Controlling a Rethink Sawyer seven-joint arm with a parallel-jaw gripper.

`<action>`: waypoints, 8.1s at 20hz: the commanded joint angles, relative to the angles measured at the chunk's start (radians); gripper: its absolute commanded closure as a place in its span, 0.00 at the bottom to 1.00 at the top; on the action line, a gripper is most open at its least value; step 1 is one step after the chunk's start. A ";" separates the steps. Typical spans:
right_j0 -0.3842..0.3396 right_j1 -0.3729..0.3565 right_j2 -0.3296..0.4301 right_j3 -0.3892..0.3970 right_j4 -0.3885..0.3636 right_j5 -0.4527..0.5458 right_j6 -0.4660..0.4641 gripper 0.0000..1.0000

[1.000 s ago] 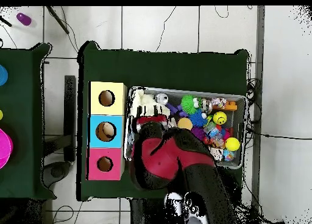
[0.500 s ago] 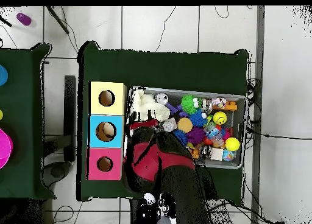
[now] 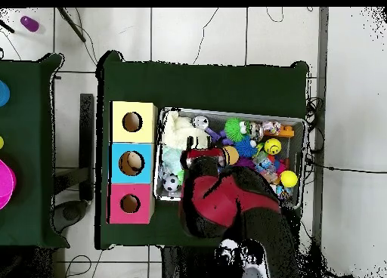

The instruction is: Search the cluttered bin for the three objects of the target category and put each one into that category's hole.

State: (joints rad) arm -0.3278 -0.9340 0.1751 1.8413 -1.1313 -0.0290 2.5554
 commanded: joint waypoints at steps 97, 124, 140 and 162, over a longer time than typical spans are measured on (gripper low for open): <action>-0.028 0.055 -0.025 -0.047 -0.018 -0.017 -0.014 0.00; -0.087 0.058 0.030 -0.032 -0.037 -0.019 -0.040 0.00; -0.066 0.066 -0.024 -0.030 -0.044 -0.066 -0.039 0.00; -0.159 0.022 0.090 0.023 -0.072 -0.029 -0.055 0.00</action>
State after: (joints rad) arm -0.4538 -0.9187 0.1798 1.8299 -1.1278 -0.0506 2.5554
